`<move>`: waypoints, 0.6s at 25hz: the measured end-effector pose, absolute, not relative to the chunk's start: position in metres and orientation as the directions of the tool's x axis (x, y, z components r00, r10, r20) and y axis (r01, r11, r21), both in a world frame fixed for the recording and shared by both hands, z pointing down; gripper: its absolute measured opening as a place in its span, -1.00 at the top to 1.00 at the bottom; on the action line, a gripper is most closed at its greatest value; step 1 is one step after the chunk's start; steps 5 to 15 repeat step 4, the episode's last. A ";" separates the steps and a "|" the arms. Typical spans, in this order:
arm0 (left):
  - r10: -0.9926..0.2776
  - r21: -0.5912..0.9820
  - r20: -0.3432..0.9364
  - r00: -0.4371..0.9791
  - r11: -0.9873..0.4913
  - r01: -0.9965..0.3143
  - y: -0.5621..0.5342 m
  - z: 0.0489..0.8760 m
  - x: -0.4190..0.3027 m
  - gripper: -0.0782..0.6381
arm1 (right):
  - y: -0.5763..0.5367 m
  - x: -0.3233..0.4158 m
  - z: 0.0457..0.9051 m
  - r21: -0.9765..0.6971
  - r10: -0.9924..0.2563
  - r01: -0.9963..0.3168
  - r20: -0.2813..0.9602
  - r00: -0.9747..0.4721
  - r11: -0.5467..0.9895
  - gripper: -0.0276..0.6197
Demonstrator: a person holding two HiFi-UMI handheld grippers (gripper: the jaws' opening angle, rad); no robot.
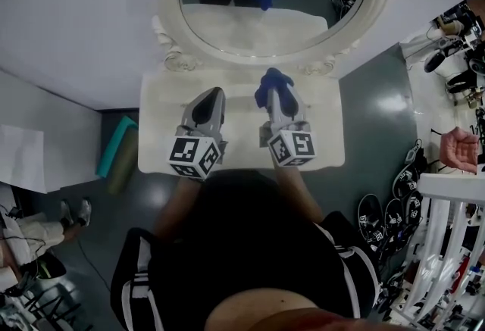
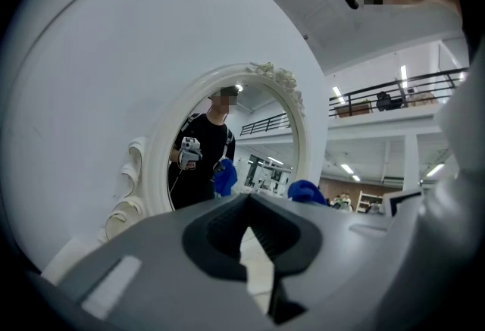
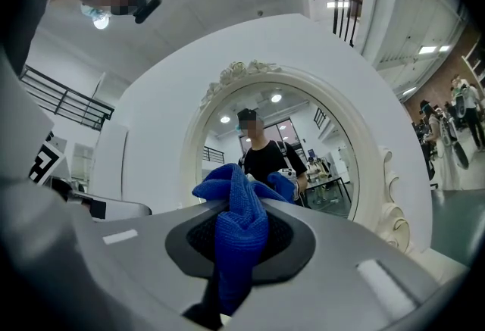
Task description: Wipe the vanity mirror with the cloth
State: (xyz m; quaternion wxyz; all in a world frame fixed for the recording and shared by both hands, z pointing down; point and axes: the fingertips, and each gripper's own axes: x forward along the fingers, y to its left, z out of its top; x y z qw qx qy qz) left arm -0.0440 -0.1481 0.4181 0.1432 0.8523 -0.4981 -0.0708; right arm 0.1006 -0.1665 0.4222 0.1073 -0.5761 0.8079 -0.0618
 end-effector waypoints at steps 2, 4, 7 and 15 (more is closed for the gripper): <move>-0.870 0.314 0.024 0.492 -0.461 -0.830 -0.149 0.419 -0.044 0.76 | -0.166 0.100 0.422 -0.223 -0.944 -0.917 -0.104 -0.314 0.329 0.77; -0.871 0.314 0.025 0.491 -0.459 -0.831 -0.149 0.419 -0.045 0.76 | -0.166 0.100 0.422 -0.221 -0.944 -0.918 -0.105 -0.313 0.329 0.77; -0.871 0.314 0.025 0.491 -0.459 -0.831 -0.149 0.419 -0.045 0.76 | -0.166 0.100 0.422 -0.221 -0.944 -0.918 -0.105 -0.313 0.329 0.77; -0.871 0.314 0.025 0.491 -0.459 -0.831 -0.149 0.419 -0.045 0.76 | -0.166 0.100 0.422 -0.221 -0.944 -0.918 -0.105 -0.313 0.329 0.77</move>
